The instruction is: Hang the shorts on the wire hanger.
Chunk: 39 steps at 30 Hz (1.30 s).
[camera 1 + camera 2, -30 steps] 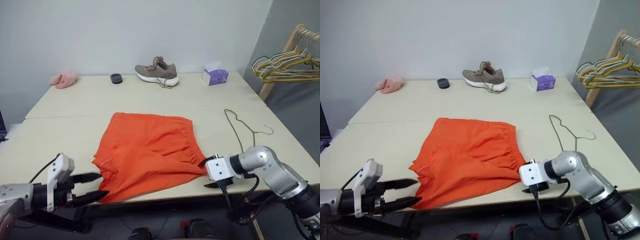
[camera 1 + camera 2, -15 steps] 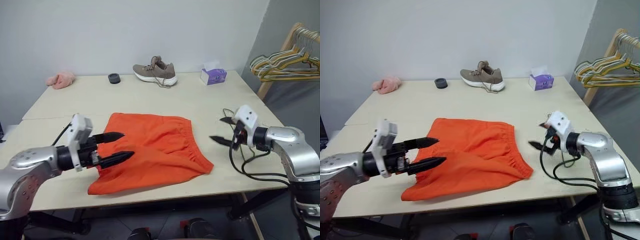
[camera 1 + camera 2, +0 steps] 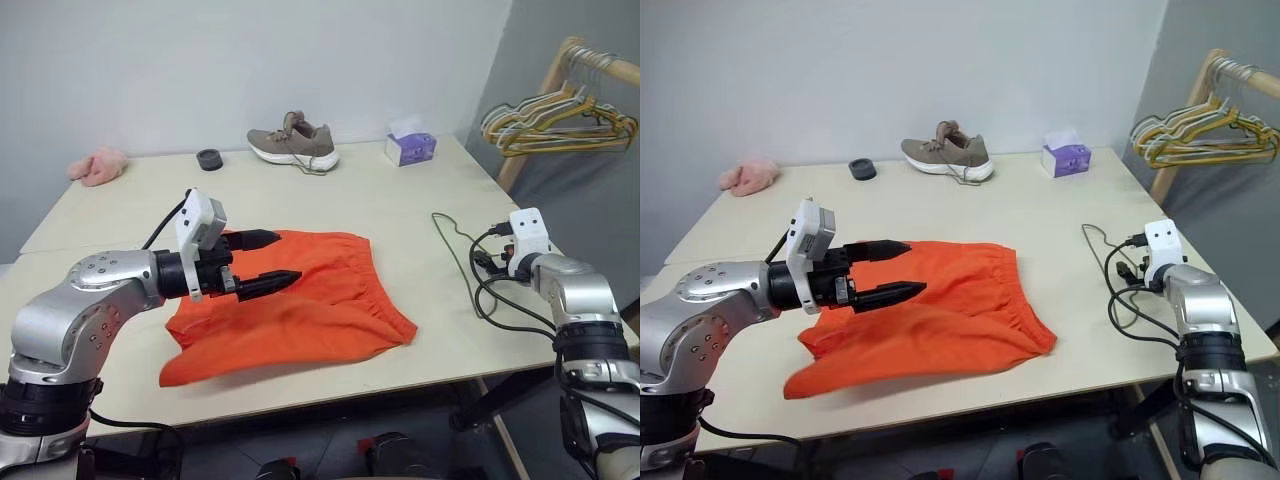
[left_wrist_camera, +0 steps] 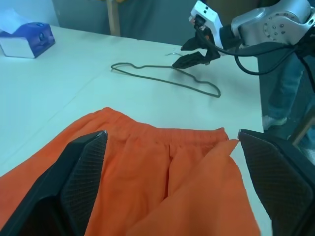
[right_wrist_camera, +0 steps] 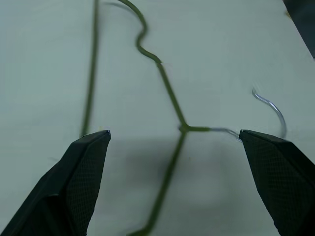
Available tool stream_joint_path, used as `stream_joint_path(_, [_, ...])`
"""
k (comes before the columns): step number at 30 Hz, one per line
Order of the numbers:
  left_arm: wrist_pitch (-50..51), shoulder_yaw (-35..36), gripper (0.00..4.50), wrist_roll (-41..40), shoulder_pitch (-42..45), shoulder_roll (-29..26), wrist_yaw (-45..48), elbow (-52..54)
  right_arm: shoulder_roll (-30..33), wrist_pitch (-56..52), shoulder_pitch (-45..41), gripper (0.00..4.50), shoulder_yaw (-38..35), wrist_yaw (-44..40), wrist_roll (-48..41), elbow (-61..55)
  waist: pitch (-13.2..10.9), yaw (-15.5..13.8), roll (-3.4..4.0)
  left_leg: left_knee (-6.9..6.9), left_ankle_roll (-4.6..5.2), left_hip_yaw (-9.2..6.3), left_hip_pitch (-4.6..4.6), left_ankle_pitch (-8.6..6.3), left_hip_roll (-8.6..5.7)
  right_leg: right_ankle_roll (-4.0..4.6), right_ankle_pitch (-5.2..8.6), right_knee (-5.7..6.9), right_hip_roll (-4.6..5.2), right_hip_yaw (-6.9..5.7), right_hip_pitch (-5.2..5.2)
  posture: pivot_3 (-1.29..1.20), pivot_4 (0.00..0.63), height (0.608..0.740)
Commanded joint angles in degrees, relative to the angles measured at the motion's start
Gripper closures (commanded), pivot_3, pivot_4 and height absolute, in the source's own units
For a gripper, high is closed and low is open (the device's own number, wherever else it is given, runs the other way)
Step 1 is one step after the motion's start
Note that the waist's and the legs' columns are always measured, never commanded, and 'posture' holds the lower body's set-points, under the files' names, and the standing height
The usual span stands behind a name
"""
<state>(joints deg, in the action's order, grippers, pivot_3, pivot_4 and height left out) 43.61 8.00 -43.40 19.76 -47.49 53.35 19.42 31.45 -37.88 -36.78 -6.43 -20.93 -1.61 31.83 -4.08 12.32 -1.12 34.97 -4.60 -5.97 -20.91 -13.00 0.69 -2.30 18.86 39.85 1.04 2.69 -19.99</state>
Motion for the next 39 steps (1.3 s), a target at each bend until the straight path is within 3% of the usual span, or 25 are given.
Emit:
stream_joint_path(1, [0.0, 1.3, 0.00, -1.3, 1.9, -0.5, 1.2, 0.3, 0.0, 4.0, -4.2, 0.03, 0.4, -0.1, 0.6, 7.8, 0.0, 0.6, 0.01, 0.00, 0.00, 0.00, 0.00, 0.00, 0.00, 0.00, 0.00, 0.00, 0.00, 0.00, 0.00, -0.19, 0.000, 0.740])
stream_joint_path(5, [2.2, 2.4, 0.00, -3.3, 0.4, -2.4, 2.9, 1.6, -0.2, 7.9, -6.7, 0.03, 1.7, -0.3, 1.5, 15.5, 0.0, 1.8, 0.00, 0.02, 0.00, -0.01, 0.03, 0.00, 0.00, -0.01, 0.00, 0.01, 0.00, 0.00, 0.05, -0.19, 0.000, 0.740])
stream_joint_path(10, [3.6, 4.3, 0.00, -5.2, 0.0, -2.1, 0.2, 3.7, -0.5, 8.7, -7.8, 0.03, 1.5, -1.2, 0.7, 17.1, 0.0, 1.9, 0.00, 0.04, 0.00, -0.08, 0.06, 0.00, 0.01, -0.02, -0.01, 0.01, 0.00, -0.05, 0.11, -0.17, 0.000, 0.740])
stream_joint_path(13, [3.6, 5.1, 0.00, -6.6, 4.2, 0.0, -4.2, 5.4, -0.5, 8.7, -7.9, 0.03, 1.6, -1.4, 0.7, 18.0, 0.0, 1.7, -0.02, 0.10, 0.00, -0.11, 0.06, 0.01, 0.00, -0.06, -0.03, 0.01, 0.00, -0.07, 0.17, -0.17, 0.000, 0.740])
stream_joint_path(18, [0.6, 3.8, 0.00, -2.3, 9.1, -0.2, -7.0, 5.4, -0.7, 8.6, -7.9, 0.03, 1.8, -1.7, 0.8, 18.9, 0.1, 1.7, 0.02, 0.15, 0.00, -0.13, 0.18, 0.01, -0.01, -0.10, -0.05, 0.00, 0.00, -0.10, 0.34, -0.17, 0.000, 0.740])
stream_joint_path(28, [0.2, 4.5, 0.00, -0.6, -2.6, -1.8, -2.1, 1.8, -1.6, 9.4, -7.9, 0.03, 1.7, -0.5, 0.9, 21.3, 0.2, 1.8, 0.02, 0.14, 0.00, -0.13, 0.21, 0.01, 0.00, -0.10, -0.05, -0.01, -0.01, -0.08, 0.36, -0.18, 0.000, 0.740])
stream_joint_path(35, [-2.0, 4.3, 0.00, 1.9, -4.8, -2.2, -0.3, -0.5, -2.5, 9.3, -9.0, 0.03, 3.0, -2.3, 1.7, 26.3, 0.4, 1.9, -0.22, 0.16, 0.03, -0.14, 0.25, 0.02, 0.00, -0.14, -0.08, -0.02, -0.01, -0.10, 0.41, -0.18, 0.000, 0.740])
stream_joint_path(39, [-2.3, 3.8, 0.00, 2.5, -4.6, -1.8, 0.0, -0.2, -3.3, 7.3, -9.6, 0.88, 5.2, -5.8, 2.7, 28.7, 0.5, 2.0, -0.38, 0.14, 0.03, -0.17, 0.26, 0.02, 0.03, -0.12, -0.07, -0.02, -0.02, -0.11, 0.42, -0.19, 0.000, 0.740])
